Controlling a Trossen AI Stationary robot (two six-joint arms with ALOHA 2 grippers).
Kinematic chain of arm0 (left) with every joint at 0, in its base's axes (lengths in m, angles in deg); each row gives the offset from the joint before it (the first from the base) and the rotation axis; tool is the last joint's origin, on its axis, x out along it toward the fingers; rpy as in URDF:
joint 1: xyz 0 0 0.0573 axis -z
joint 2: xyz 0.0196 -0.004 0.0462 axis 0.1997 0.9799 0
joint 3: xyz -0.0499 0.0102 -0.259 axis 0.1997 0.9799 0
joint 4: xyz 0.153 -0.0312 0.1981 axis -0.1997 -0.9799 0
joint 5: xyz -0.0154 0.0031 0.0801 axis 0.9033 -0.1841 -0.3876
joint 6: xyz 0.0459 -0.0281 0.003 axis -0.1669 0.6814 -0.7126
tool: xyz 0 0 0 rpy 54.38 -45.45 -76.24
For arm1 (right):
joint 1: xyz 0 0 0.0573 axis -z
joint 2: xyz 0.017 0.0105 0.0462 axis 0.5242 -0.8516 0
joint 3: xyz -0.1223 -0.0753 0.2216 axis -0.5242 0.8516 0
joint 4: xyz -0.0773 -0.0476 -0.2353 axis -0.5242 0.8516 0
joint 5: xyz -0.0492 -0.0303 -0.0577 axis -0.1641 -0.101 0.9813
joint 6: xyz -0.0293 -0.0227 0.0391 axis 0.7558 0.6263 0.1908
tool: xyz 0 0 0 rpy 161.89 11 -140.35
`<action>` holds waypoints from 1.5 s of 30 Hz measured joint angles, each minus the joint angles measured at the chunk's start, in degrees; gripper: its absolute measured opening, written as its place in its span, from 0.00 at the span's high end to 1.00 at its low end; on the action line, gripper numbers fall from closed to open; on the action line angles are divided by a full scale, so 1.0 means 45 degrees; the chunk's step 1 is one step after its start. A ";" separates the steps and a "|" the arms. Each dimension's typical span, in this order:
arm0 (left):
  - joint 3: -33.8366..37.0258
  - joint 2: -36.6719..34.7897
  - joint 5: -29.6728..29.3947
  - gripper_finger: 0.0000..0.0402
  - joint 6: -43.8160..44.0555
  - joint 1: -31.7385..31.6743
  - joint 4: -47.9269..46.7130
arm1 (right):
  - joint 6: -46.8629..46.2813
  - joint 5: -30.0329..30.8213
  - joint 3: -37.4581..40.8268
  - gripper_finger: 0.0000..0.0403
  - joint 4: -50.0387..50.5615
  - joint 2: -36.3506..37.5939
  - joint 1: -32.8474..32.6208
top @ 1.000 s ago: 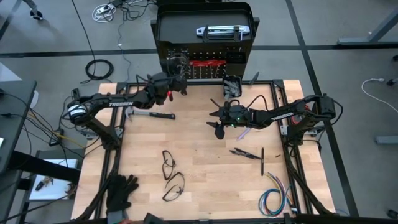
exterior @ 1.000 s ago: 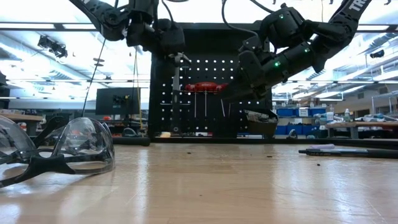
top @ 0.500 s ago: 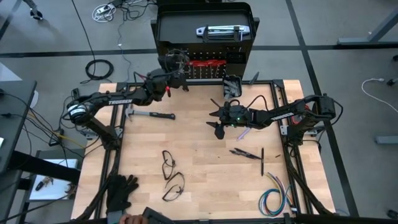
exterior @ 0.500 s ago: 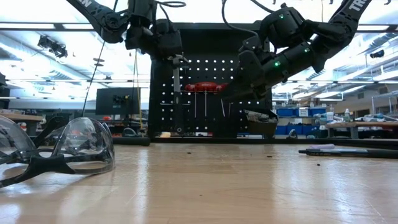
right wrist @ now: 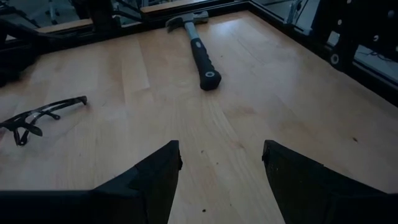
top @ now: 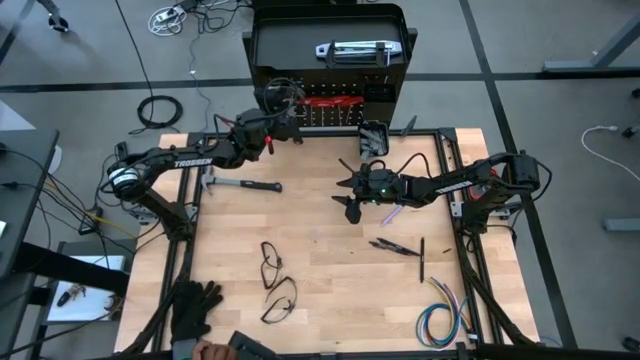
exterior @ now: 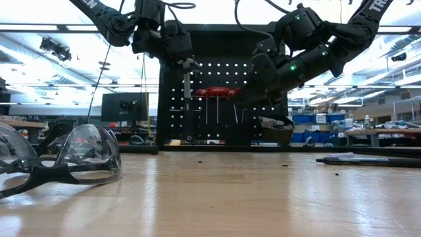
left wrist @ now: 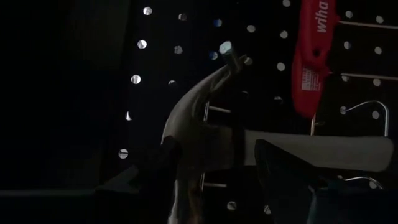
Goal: Hang tools onto peg board
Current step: Hang the right hammer on the pegboard, then hang the hammer on the pegboard
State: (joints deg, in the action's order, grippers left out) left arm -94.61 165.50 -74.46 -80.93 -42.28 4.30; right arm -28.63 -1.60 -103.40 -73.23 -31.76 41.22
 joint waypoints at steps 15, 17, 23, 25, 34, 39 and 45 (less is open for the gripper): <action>0.0000 -0.1919 -0.2955 0.47 0.4926 0.2298 -0.2287 | -0.0538 0.0000 0.0005 0.41 0.1055 0.0000 0.0078; 0.0000 -0.2596 -0.3024 0.47 0.7064 0.2695 -0.4183 | -0.0522 0.0000 0.0009 0.41 0.1118 0.0000 0.0078; 0.0000 -0.4110 -0.0015 0.47 1.4967 0.3698 -1.0324 | 0.1172 -0.0008 0.0298 0.41 0.0522 -0.0015 -0.0254; 0.0000 -0.4221 0.1635 0.47 1.6857 0.3968 -1.1947 | 0.1422 -0.0039 0.0306 0.41 -0.0064 -0.0015 -0.0348; 0.0484 -0.3234 0.2704 0.47 2.2164 0.4959 -1.8744 | 0.1381 -0.1432 -0.1107 0.41 0.1409 -0.0015 -0.0747; 0.1391 -0.2859 0.2613 0.47 2.6007 0.4362 -1.8609 | 0.1267 0.0331 -0.2915 0.44 0.4305 -0.0015 -0.0835; 0.2461 -0.2832 0.2805 0.47 2.6962 0.3443 -1.8106 | 0.1211 0.0194 -0.3113 0.49 0.4422 -0.0015 -0.0972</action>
State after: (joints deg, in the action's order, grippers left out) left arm -83.53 152.76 -61.84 40.39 -26.79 -77.18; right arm -23.19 -0.73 -117.41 -53.33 -31.82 36.85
